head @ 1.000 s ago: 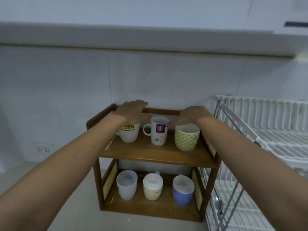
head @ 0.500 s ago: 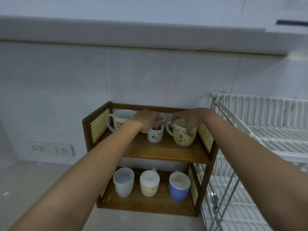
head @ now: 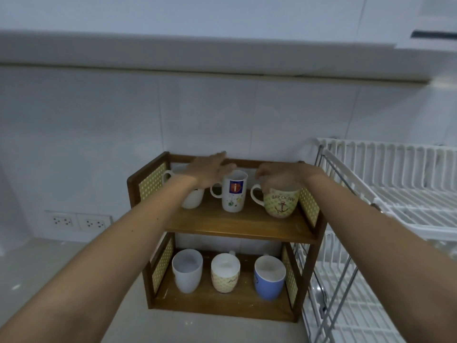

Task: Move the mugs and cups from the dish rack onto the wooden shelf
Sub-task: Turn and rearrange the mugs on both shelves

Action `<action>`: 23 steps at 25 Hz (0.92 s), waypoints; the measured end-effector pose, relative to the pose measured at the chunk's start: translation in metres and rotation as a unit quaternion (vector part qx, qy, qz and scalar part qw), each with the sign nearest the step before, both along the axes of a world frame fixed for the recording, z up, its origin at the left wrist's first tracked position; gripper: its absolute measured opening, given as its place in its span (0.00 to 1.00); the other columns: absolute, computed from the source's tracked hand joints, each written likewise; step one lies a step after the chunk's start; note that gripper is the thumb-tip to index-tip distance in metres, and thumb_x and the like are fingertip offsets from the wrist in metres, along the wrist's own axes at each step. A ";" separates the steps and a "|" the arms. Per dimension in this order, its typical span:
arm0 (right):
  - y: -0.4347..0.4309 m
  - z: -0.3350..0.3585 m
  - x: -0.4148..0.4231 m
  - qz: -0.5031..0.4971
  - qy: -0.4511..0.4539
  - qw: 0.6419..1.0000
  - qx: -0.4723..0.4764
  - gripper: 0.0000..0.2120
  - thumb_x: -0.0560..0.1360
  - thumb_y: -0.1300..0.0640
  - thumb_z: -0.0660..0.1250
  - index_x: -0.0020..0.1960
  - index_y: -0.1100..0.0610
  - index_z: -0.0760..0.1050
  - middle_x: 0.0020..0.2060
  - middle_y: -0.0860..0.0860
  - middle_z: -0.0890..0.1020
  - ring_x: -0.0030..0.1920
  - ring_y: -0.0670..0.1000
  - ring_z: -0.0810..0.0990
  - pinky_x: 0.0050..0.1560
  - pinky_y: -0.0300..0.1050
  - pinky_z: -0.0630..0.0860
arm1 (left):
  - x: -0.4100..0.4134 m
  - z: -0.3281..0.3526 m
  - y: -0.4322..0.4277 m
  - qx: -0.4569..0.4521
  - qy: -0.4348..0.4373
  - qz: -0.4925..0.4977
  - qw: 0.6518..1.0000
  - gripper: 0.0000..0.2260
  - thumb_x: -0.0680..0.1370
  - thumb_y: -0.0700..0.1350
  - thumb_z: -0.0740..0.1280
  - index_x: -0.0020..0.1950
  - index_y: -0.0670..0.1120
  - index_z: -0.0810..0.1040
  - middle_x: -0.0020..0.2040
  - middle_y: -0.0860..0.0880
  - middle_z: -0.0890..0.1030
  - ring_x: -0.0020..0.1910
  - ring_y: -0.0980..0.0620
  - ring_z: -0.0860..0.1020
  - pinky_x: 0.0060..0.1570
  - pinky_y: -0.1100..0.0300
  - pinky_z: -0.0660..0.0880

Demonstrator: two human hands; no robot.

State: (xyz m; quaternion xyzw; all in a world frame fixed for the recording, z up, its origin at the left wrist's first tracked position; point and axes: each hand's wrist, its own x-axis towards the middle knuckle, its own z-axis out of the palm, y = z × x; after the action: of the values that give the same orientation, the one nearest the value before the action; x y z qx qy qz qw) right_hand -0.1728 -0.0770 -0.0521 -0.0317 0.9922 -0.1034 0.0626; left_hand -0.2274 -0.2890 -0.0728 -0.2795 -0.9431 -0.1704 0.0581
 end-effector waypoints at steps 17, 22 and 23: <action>-0.058 -0.023 -0.028 0.056 0.075 0.993 -0.074 0.38 0.70 0.35 0.67 0.72 0.56 0.64 0.69 0.54 0.71 0.64 0.54 0.71 0.55 0.44 0.68 | -0.012 -0.001 -0.064 -0.122 -0.006 0.081 0.989 0.31 0.78 0.61 0.59 0.75 0.45 0.59 0.71 0.42 0.70 0.64 0.44 0.72 0.59 0.54 0.70; -0.037 0.001 -0.016 -0.016 -0.027 0.999 0.040 0.46 0.67 0.26 0.59 0.77 0.49 0.53 0.76 0.51 0.60 0.74 0.56 0.61 0.71 0.57 0.60 | 0.000 -0.004 -0.055 -0.062 0.039 0.047 0.996 0.31 0.79 0.61 0.56 0.77 0.49 0.54 0.77 0.46 0.58 0.73 0.44 0.62 0.68 0.49 0.63; -0.027 0.006 -0.013 -0.045 -0.046 0.992 0.111 0.46 0.67 0.26 0.60 0.76 0.49 0.55 0.76 0.52 0.61 0.73 0.56 0.62 0.70 0.57 0.62 | 0.003 -0.007 -0.047 -0.059 0.062 0.034 0.996 0.31 0.78 0.63 0.55 0.77 0.50 0.55 0.77 0.47 0.58 0.73 0.44 0.61 0.69 0.48 0.61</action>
State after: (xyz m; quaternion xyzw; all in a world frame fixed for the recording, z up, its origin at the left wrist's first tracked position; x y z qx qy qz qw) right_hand -0.1854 -0.1040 -0.0460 0.0248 0.9940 0.0029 0.1069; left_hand -0.2245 -0.3357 -0.0795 -0.2602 -0.9550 -0.0951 0.1056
